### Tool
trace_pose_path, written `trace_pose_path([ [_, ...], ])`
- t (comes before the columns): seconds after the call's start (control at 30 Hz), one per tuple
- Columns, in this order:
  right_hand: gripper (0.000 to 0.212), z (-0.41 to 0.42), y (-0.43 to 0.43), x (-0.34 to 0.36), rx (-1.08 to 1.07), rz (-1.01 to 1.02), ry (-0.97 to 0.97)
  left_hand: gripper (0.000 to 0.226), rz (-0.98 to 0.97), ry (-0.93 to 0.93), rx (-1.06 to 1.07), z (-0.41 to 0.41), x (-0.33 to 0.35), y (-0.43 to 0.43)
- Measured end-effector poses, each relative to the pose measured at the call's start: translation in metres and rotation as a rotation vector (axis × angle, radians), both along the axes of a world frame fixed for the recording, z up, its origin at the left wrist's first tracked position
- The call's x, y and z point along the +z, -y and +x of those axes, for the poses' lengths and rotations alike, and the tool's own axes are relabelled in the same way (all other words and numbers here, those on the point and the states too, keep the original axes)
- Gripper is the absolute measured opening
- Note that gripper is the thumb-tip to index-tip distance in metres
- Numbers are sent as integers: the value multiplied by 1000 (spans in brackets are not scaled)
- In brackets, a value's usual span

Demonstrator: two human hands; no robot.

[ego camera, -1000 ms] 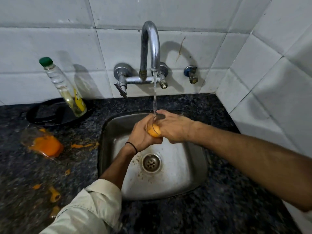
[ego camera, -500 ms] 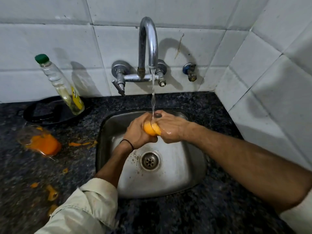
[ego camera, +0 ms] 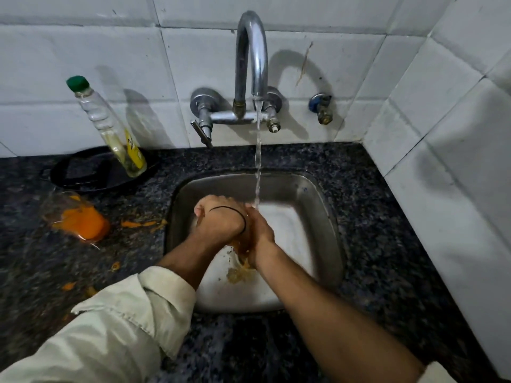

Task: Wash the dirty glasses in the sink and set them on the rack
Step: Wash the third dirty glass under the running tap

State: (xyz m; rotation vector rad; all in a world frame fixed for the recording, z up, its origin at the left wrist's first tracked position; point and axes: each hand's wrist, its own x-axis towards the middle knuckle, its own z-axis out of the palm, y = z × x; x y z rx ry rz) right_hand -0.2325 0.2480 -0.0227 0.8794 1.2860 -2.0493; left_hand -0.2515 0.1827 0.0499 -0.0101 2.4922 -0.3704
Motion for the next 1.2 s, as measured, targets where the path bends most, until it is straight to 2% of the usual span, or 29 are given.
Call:
trace_pose_path([
  [0.07, 42, -6, -9, 7, 135, 106, 14, 62, 123, 39, 82, 0, -2, 4],
  [0.13, 31, -14, -17, 13, 240, 208, 7, 57, 313, 111, 84, 2, -5, 12],
  [0.2, 27, -22, -23, 16, 401, 468, -168, 47, 576, 236, 32, 5, -15, 26],
  [0.27, 36, -27, -29, 23, 622, 724, -437, 60, 928, 307, 85, 9, -32, 43],
  [0.3, 37, -27, -31, 31, 730, 798, -559, 58, 1133, 318, 181, 11, -42, 49],
  [0.33, 37, -28, -33, 38, 829, 842, -666, 46, 1359, 327, 299, 15, -50, 51],
  [0.4, 35, -32, -36, 53, 960, 862, -809, 33, 1766, 307, 555, 24, -63, 45],
  [0.47, 40, -35, -35, 62, 932, 916, -887, 35, 1987, 238, 698, 26, -71, 34],
  [0.5, 42, -35, -34, 64, 869, 985, -915, 38, 1990, 123, 697, 24, -73, 27],
  [0.53, 43, -33, -32, 67, 798, 1080, -933, 40, 1908, -33, 685, 21, -72, 18],
  [0.63, 53, -27, -22, 60, 678, 1377, -901, 22, 1315, -593, 552, 12, -73, -13],
  [0.67, 56, -28, -20, 60, 677, 1419, -885, 21, 1214, -717, 602, 13, -69, -21],
  [0.7, 57, -30, -20, 60, 689, 1442, -899, 26, 1258, -759, 679, 14, -67, -27],
  [0.73, 55, -34, -21, 63, 721, 1448, -951, 31, 1396, -715, 735, 15, -66, -25],
  [0.77, 53, -38, -25, 68, 778, 1416, -1029, 33, 1526, -645, 700, 13, -67, -20],
  [0.8, 52, -42, -31, 76, 860, 1334, -1109, 35, 1604, -532, 623, 14, -61, -12],
  [0.87, 54, -47, -42, 89, 1020, 1121, -1201, 46, 1904, -263, 544, 14, -56, 9],
  [0.9, 54, -48, -44, 94, 1041, 1040, -1206, 49, 2034, -121, 563, 16, -50, 16],
  [0.93, 53, -49, -44, 96, 1000, 1010, -1202, 47, 2069, -65, 583, 16, -44, 19],
  [0.97, 53, -49, -41, 96, 913, 1034, -1191, 40, 2026, -135, 596, 15, -41, 19],
  [1.0, 54, -48, -35, 97, 803, 1093, -1159, 30, 1892, -286, 572, 12, -35, 14],
  [1.07, 56, -45, -22, 95, 599, 1230, -1039, 20, 1425, -681, 532, 8, -25, -2],
  [1.1, 57, -44, -16, 94, 540, 1273, -990, 24, 1211, -824, 527, 7, -22, -8],
  [1.13, 57, -46, -14, 93, 516, 1296, -980, 31, 1138, -885, 534, 8, -20, -11],
  [1.17, 56, -48, -15, 95, 535, 1302, -1003, 38, 1178, -854, 537, 8, -21, -10],
  [1.2, 56, -52, -19, 98, 595, 1287, -1042, 46, 1338, -756, 542, 6, -24, -6],
])
